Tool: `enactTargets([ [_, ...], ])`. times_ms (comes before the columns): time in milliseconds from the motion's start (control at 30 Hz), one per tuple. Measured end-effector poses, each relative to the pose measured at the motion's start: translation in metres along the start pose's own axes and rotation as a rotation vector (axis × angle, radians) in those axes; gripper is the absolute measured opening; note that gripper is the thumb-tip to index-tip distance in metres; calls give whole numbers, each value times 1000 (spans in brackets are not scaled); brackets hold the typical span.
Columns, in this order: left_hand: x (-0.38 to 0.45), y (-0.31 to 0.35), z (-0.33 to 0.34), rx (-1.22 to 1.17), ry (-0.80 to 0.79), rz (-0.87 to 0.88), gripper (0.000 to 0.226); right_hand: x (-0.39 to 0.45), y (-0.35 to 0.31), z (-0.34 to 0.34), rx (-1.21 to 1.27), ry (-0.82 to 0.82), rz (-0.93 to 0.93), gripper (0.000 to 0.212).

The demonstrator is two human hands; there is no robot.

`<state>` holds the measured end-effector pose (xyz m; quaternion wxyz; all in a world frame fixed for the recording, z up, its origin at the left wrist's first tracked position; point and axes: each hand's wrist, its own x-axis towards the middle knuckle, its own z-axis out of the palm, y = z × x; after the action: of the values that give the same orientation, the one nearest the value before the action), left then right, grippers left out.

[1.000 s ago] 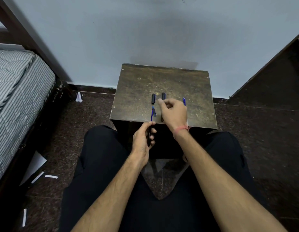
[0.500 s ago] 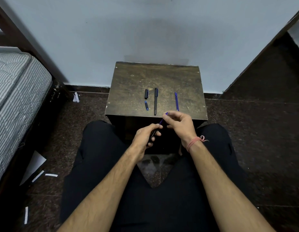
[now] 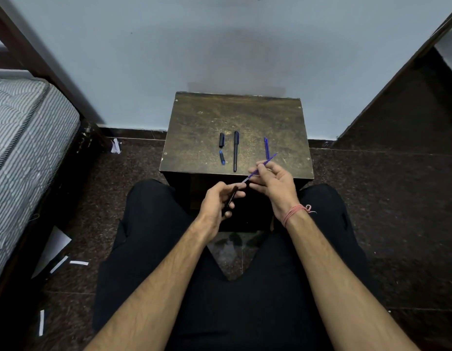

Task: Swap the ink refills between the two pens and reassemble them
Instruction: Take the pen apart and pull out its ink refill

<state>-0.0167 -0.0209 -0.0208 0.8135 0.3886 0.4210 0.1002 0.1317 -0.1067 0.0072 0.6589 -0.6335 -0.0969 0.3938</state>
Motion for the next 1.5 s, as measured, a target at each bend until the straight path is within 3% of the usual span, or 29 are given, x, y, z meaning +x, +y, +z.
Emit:
enactTargets([
  [333,4,6,-5,-238,59,85,42,16,5,17,-83,105,-106,14],
  [600,4,18,-13,-420,213,151,45,49,-6,77,-352,101,-143,22],
  [767,6,23,-16,-487,231,154,25,80,-4,111,-609,167,-182,25],
  [1100,9,28,-20,-554,207,147,16,96,7,143,-1035,133,-237,3],
  [1267,8,29,-18,-548,222,133,14,96,8,143,-1096,124,-282,8],
  [1400,7,29,-17,-547,212,138,15,92,6,140,-1007,109,-269,8],
  [1500,6,28,-16,-535,194,136,14,82,-2,122,-988,161,-362,13],
])
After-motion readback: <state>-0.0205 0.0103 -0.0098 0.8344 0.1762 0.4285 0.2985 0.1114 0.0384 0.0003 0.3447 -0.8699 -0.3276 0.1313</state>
